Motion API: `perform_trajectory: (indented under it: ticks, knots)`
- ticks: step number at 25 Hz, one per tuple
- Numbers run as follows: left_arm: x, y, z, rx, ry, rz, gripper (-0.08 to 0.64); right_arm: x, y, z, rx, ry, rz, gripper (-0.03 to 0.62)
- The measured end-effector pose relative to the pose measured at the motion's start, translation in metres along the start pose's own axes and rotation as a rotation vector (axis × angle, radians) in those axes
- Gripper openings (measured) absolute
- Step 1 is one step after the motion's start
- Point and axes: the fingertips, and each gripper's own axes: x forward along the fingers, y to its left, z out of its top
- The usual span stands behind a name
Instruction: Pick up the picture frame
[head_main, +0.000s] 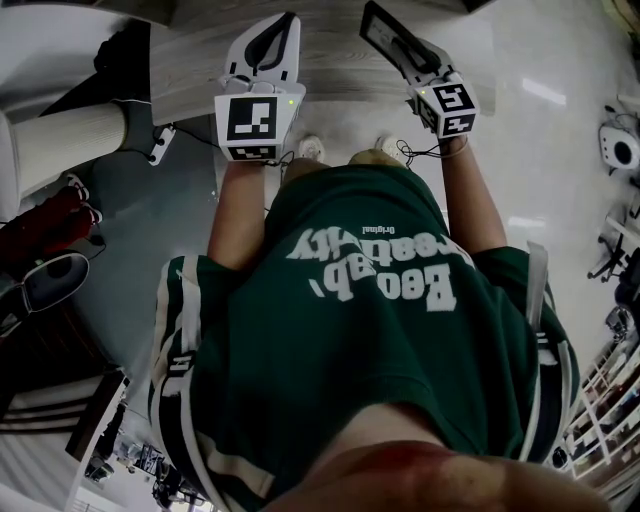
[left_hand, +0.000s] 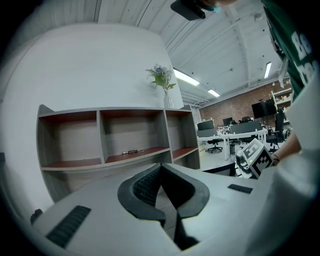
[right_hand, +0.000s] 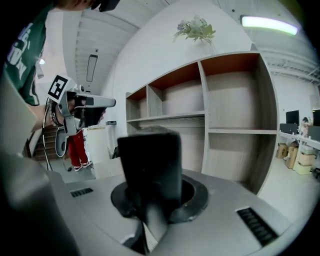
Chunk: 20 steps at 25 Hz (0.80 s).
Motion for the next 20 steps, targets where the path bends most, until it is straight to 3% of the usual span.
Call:
perform_trajectory:
  ticks: [10, 20]
  knots:
    - [0.006, -0.007, 0.0, -0.001, -0.011, -0.013, 0.018, -0.008, -0.005, 0.007, -0.023, -0.013, -0.008, 0.061]
    - [0.007, -0.001, 0.007, 0.011, -0.029, -0.014, 0.018, -0.015, 0.001, 0.044, -0.048, -0.075, -0.012, 0.058]
